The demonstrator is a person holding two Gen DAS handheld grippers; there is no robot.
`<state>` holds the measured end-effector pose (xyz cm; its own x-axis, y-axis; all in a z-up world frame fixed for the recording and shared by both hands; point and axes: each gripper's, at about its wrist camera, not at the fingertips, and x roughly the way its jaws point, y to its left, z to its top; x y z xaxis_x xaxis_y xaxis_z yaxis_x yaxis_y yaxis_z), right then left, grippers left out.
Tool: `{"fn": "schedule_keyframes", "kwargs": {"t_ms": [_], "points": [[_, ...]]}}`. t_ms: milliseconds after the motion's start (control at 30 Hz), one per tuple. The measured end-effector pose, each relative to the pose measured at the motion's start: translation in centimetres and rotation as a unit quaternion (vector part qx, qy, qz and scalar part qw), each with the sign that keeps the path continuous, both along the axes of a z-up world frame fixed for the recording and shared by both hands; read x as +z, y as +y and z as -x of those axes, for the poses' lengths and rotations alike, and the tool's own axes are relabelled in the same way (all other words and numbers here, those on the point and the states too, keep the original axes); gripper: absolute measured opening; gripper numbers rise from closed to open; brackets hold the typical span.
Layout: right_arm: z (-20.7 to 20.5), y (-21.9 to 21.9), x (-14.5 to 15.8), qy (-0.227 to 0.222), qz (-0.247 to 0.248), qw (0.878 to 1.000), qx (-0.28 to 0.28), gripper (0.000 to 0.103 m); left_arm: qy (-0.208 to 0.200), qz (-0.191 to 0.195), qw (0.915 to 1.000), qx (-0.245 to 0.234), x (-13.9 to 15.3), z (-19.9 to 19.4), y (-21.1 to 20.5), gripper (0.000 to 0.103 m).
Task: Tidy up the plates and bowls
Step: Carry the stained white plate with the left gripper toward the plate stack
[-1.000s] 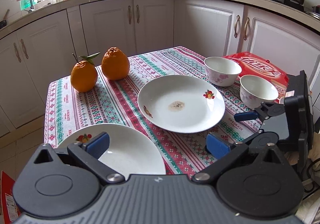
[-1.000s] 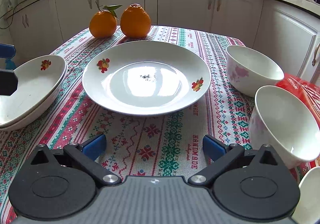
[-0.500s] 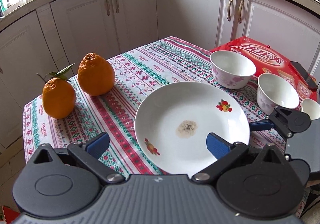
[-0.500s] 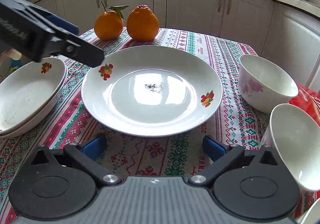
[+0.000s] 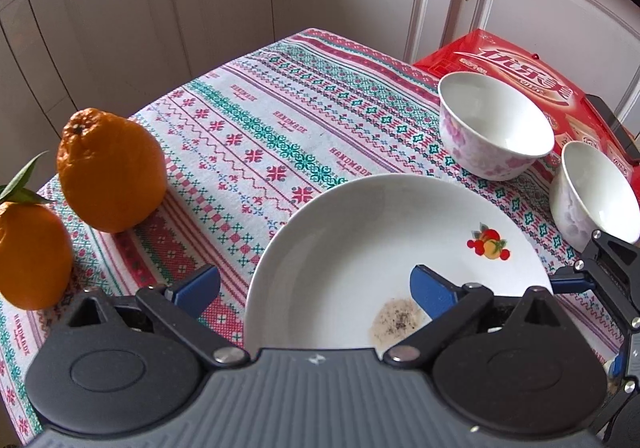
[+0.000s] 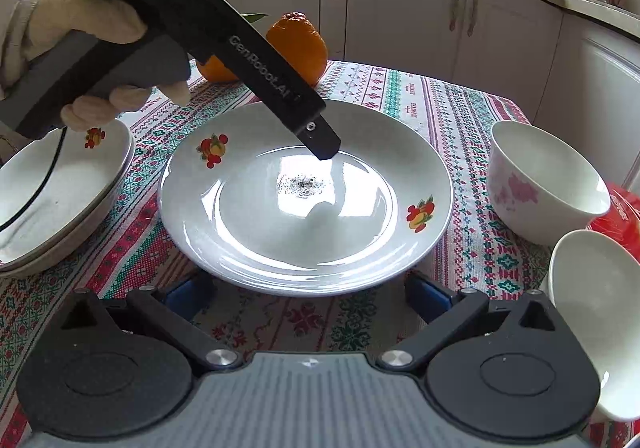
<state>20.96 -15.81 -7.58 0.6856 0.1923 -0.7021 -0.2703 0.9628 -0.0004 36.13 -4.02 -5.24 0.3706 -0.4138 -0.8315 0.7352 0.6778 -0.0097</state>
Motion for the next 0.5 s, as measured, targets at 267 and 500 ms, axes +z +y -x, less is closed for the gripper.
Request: {"fn": "schedule_keyframes", "kwargs": {"t_ms": [267, 500], "points": [[0.0, -0.2, -0.1, -0.007, -0.003, 1.0, 0.009, 0.103, 0.034, -0.008, 0.9989, -0.031, -0.8, -1.3, -1.2, 0.088], [0.2, -0.3, 0.0, -0.014, -0.006, 1.0, 0.014, 0.098, 0.048, -0.009, 0.9978, -0.046, -0.8, -1.5, -1.6, 0.084]]}}
